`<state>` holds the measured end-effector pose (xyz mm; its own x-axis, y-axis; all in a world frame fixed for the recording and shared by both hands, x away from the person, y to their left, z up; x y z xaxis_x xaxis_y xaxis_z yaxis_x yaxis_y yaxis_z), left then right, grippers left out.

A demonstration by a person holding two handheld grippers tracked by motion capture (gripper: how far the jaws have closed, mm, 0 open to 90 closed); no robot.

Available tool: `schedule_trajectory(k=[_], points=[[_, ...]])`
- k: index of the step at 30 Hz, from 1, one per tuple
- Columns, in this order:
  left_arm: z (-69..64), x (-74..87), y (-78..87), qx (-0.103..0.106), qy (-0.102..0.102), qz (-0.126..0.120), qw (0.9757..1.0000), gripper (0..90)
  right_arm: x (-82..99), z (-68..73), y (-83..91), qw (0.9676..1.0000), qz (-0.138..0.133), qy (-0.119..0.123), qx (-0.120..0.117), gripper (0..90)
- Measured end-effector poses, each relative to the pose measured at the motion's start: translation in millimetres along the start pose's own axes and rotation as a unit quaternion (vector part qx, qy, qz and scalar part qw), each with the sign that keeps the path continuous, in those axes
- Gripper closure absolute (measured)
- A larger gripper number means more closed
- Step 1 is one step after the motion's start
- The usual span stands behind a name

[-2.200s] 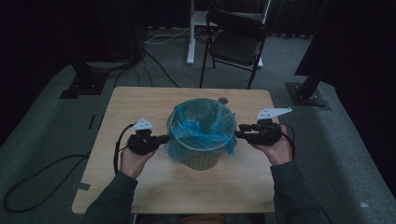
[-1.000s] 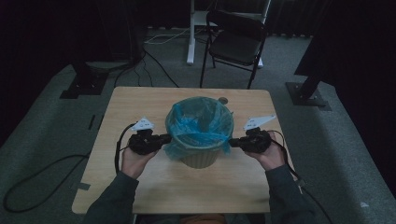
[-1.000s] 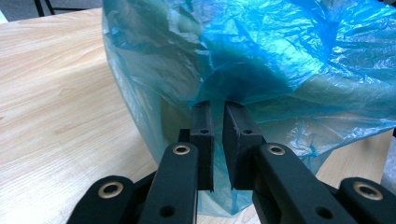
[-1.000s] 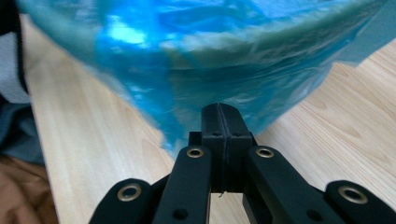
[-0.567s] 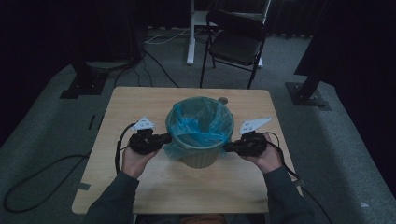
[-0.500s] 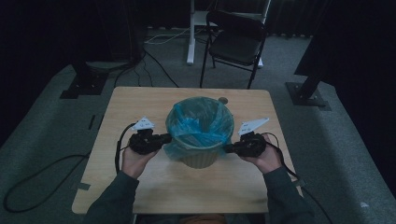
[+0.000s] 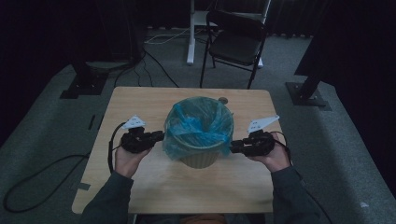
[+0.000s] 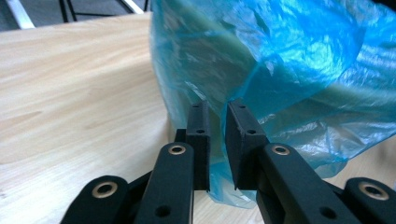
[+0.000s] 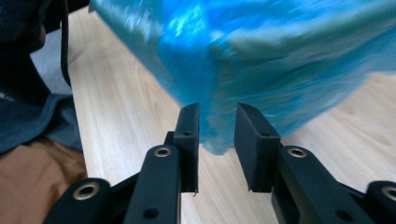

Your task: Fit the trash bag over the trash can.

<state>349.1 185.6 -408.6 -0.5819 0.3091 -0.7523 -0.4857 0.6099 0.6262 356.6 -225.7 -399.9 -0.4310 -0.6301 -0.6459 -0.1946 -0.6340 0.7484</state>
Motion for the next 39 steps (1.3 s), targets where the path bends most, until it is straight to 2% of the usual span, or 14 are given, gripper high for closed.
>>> schedule_trajectory(k=[2,6,12,15,18,20,24,27,31,36,39], points=[[1.9,-0.9,4.4,-0.005,0.002,-0.005,1.0,77.4,0.0,-2.5,7.4,0.9999,-0.014,-0.007,0.005,69.4],[5.0,-3.7,11.1,-0.01,0.009,-0.019,0.9997,75.2,-3.7,-10.8,17.2,0.9984,-0.035,-0.026,0.035,72.1],[6.4,-15.0,16.9,-0.013,0.013,-0.04,0.999,71.2,-14.5,-23.3,23.0,0.9933,-0.068,-0.059,0.072,73.3],[4.5,-28.9,14.5,-0.01,0.009,-0.053,0.9985,69.4,-21.5,-28.4,22.7,0.9913,-0.08,-0.066,0.082,70.6],[-0.8,-38.6,10.2,-0.004,0.004,-0.057,0.9984,68.9,-29.4,-34.6,20.6,0.9899,-0.095,-0.067,0.081,67.9],[-3.3,-43.9,6.7,-0.01,0.001,-0.057,0.9983,68.5,-35.7,-39.1,18.4,0.9886,-0.103,-0.07,0.084,67.6],[0.2,-52.6,-4.7,-0.018,0.004,-0.048,0.9986,68.6,-47.1,-46.6,11.1,0.9881,-0.104,-0.073,0.088,67.4],[5.6,-53.4,-10.9,-0.032,0.013,-0.043,0.9985,70.5,-53.5,-52.1,5.6,0.9879,-0.1,-0.077,0.09,67.2],[10.5,-52.3,-16.1,-0.045,0.021,-0.036,0.9981,80.4,-58.0,-59.2,-0.4,0.9875,-0.095,-0.087,0.09,67.6],[10.8,-52.6,-26.0,-0.044,0.015,-0.02,0.9987,85.7,-57.5,-62.2,-4.7,0.9876,-0.093,-0.097,0.081,73.7],[11.6,-53.1,-27.7,-0.041,0.017,-0.02,0.9988,86.8,-54.1,-61.3,-2.1,0.9874,-0.096,-0.101,0.075,75.4]])
Point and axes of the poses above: each handheld gripper's, and its own axes: y roughly backward along the jaws, x roughly out of its underside, z roughly to its left, the point moved 1 cm from there along -y, roughly forward along the jaws, and after that the axes turned 8 degrees about z, right-handed, at the moved point
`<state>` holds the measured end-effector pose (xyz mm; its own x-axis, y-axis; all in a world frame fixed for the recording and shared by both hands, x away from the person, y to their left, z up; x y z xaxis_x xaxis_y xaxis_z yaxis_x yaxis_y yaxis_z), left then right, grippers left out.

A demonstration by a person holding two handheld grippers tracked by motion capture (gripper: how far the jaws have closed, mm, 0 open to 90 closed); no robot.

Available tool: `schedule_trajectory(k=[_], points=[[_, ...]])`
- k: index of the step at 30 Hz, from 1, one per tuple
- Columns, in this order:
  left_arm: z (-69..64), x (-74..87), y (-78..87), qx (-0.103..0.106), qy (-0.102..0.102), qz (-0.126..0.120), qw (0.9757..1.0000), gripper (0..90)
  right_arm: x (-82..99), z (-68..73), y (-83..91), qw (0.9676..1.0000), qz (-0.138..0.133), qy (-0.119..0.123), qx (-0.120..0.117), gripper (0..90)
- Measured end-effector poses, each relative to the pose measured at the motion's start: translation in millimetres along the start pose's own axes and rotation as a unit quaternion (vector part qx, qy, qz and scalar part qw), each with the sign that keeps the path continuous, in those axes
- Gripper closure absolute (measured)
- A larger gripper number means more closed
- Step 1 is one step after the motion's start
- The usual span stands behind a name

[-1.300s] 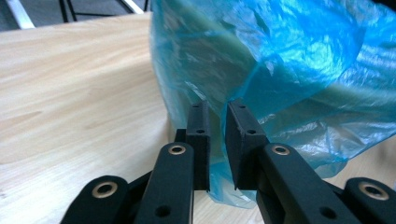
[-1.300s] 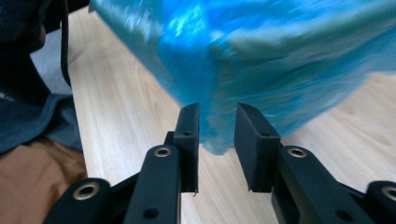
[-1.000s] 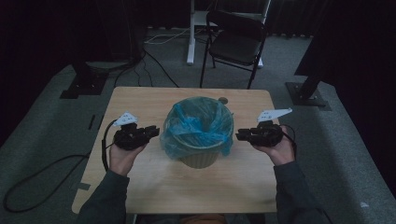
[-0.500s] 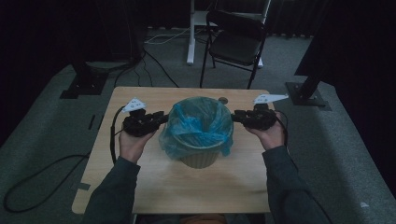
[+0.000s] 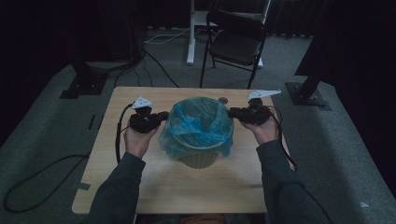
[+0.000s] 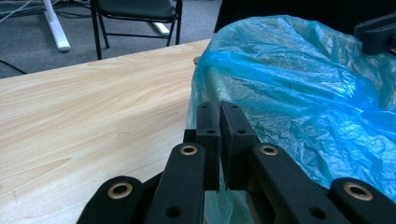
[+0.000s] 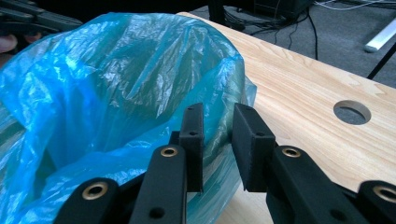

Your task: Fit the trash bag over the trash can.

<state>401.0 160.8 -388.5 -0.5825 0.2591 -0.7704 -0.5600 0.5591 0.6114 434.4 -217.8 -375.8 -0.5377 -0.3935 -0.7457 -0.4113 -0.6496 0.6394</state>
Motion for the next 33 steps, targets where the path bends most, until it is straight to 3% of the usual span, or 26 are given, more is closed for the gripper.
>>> schedule_trajectory(k=[4,6,10,19,23,25,27,33], points=[[-0.1,0.7,0.2,0.003,-0.004,0.007,1.0,87.0,5.0,1.0,7.7,0.9998,-0.006,-0.006,-0.019,80.4],[-0.2,1.2,0.2,0.003,-0.005,0.009,0.9999,87.5,7.6,1.3,12.8,0.9994,-0.009,-0.005,-0.032,88.3],[-0.3,1.4,-1.1,0.003,-0.005,0.011,0.9999,89.4,12.2,-1.0,13.8,0.9999,0.008,-0.013,-0.007,90.0],[1.8,5.6,-3.7,0.001,-0.006,0.021,0.9998,89.6,18.3,-2.0,3.6,0.998,0.06,-0.019,-0.003,90.0],[5.7,6.0,2.0,-0.004,0.005,0.011,0.9999,88.9,18.9,-2.1,5.4,0.998,0.06,-0.017,0.002,81.0],[6.9,4.8,12.1,-0.002,0.008,-0.006,1.0,85.5,19.2,-3.5,11.1,0.999,0.039,-0.022,0.004,71.3],[3.5,3.6,18.9,0.005,-0.003,-0.017,0.9998,81.4,18.8,-3.8,14.4,0.9994,0.025,-0.023,0.006,68.1],[-9.0,-2.6,28.4,0.023,-0.038,-0.027,0.9987,73.6,18.6,-1.9,14.2,0.9995,0.021,-0.022,0.003,65.6]])
Point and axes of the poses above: each handheld gripper's, and its own axes: y roughly backward along the jaws, x roughly out of its underside, z roughly to its left, the point moved 1 cm from there along -y, roughly forward along the jaws, and after that the axes turned 8 degrees about z, right-handed, at the moved point
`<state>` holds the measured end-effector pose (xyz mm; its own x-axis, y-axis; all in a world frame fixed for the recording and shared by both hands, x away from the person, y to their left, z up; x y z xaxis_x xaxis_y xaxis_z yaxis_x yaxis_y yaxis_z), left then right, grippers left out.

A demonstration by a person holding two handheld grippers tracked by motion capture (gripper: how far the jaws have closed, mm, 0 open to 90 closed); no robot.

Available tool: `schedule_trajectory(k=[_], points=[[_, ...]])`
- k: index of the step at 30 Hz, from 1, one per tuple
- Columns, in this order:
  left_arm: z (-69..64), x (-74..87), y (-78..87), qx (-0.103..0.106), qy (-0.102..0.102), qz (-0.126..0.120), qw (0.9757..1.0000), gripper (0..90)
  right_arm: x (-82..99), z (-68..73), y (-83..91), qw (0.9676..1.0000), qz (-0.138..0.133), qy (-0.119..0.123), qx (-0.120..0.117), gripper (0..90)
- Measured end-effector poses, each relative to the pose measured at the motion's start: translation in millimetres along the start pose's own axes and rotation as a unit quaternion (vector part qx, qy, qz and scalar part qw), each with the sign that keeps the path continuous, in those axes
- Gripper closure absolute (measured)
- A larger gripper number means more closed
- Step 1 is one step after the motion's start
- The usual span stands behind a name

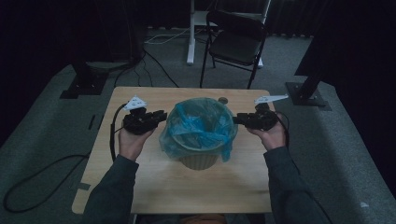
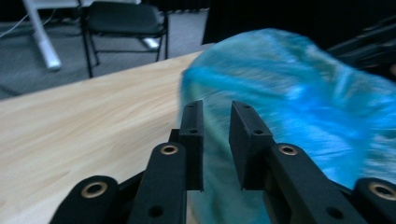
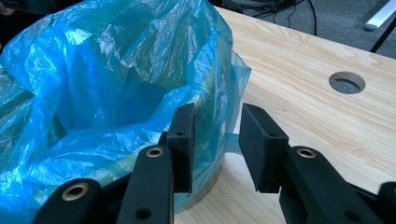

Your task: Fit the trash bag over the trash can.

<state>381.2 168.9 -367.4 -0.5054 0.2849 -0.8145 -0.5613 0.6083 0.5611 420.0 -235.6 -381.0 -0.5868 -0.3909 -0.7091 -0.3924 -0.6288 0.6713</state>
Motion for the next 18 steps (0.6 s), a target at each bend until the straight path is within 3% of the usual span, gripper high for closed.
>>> schedule_trajectory(k=[2,10,18], points=[[-6.1,-6.7,0.6,0.008,-0.016,0.0,0.9998,71.9,1.2,1.0,0.2,1.0,-0.004,-0.002,0.0,65.6],[-20.8,-25.9,-4.6,0.027,-0.047,-0.003,0.9985,69.9,8.6,5.7,4.9,0.9999,-0.013,0.002,-0.004,64.8],[-29.6,-46.4,-15.5,0.052,-0.087,0.008,0.9948,66.5,11.7,7.0,5.6,0.9998,-0.017,0.004,-0.012,64.5]])
Point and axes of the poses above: each handheld gripper's, and its own axes: y roughly backward along the jaws, x roughly out of its underside, z roughly to its left, the point moved 1 cm from there along -y, roughly forward along the jaws, and after that the axes turned 8 degrees about z, right-handed, at the moved point
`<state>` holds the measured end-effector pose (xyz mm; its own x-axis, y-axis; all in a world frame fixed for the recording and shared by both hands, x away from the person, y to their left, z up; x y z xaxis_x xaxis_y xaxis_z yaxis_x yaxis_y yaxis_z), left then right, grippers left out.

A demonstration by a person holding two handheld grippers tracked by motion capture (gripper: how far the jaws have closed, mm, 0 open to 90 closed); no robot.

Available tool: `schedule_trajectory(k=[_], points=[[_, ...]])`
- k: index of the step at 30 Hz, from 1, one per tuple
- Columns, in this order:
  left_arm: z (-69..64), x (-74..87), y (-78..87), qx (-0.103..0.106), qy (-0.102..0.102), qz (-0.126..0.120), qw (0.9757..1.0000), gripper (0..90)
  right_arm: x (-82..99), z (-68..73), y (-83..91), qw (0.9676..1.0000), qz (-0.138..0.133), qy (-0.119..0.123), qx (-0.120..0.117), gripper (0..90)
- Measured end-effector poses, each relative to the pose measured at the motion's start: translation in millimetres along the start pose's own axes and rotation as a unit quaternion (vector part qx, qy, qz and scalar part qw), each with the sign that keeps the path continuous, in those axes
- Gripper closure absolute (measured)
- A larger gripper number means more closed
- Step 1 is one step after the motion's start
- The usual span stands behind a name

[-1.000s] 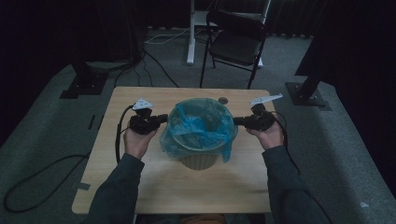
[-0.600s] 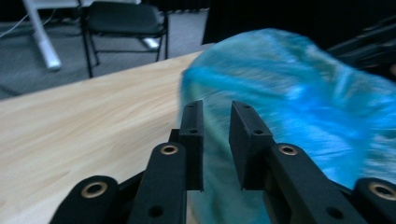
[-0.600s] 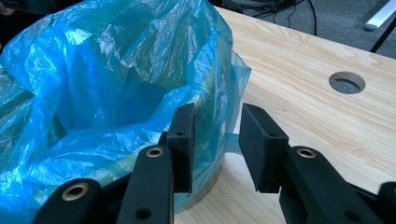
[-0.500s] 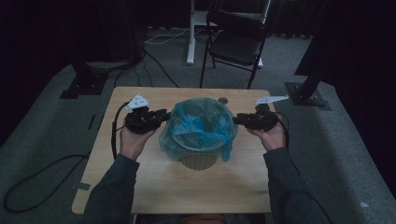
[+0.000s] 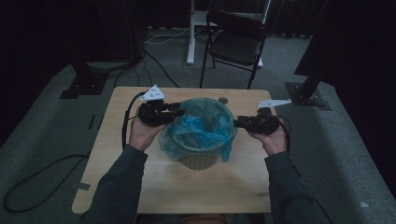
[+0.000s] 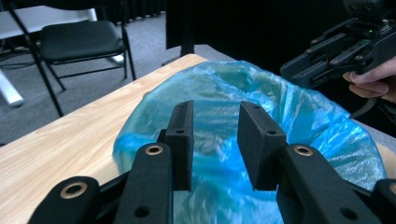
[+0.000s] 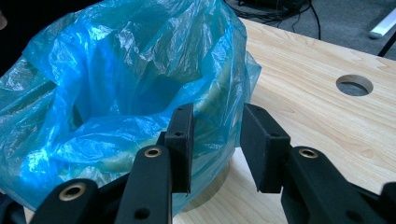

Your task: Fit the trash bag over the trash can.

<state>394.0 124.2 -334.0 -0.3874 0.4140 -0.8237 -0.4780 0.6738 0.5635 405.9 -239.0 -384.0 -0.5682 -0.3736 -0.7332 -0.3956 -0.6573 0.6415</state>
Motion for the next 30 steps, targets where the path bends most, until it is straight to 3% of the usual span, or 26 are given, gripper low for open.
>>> schedule_trajectory(k=[2,9,18,23,26,30], points=[[0.1,-2.2,-1.3,0.005,-0.006,0.002,1.0,66.3,0.4,0.0,0.0,1.0,0.0,0.001,0.0,64.5],[-2.4,-18.5,-11.9,0.042,-0.061,0.022,0.997,65.7,0.4,0.0,0.3,1.0,0.001,0.002,-0.003,64.5],[-6.4,-29.9,-27.8,0.047,-0.093,0.053,0.9931,69.0,1.7,-0.9,0.1,1.0,0.0,0.002,-0.007,64.6],[-11.7,-31.1,-39.2,0.052,-0.116,0.081,0.9885,71.2,3.4,-1.5,0.1,0.9999,-0.001,0.007,-0.01,64.6],[-12.4,-31.9,-41.3,0.05,-0.119,0.083,0.9881,71.2,3.7,-1.7,0.0,0.9999,0.0,0.006,-0.011,64.6],[-14.7,-35.0,-43.5,0.052,-0.131,0.09,0.9859,71.2,3.8,-1.6,-0.6,0.9999,0.0,0.005,-0.013,64.6]])
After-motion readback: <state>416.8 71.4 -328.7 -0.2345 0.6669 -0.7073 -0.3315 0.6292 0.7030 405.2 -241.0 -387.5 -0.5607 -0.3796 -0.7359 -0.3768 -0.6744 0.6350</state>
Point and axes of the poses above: each handheld gripper's, and its own axes: y roughly backward along the jaws, x roughly out of its underside, z roughly to its left, the point moved 1 cm from there along -y, roughly forward along the jaws, and after that the axes turned 8 degrees about z, right-handed, at the moved point
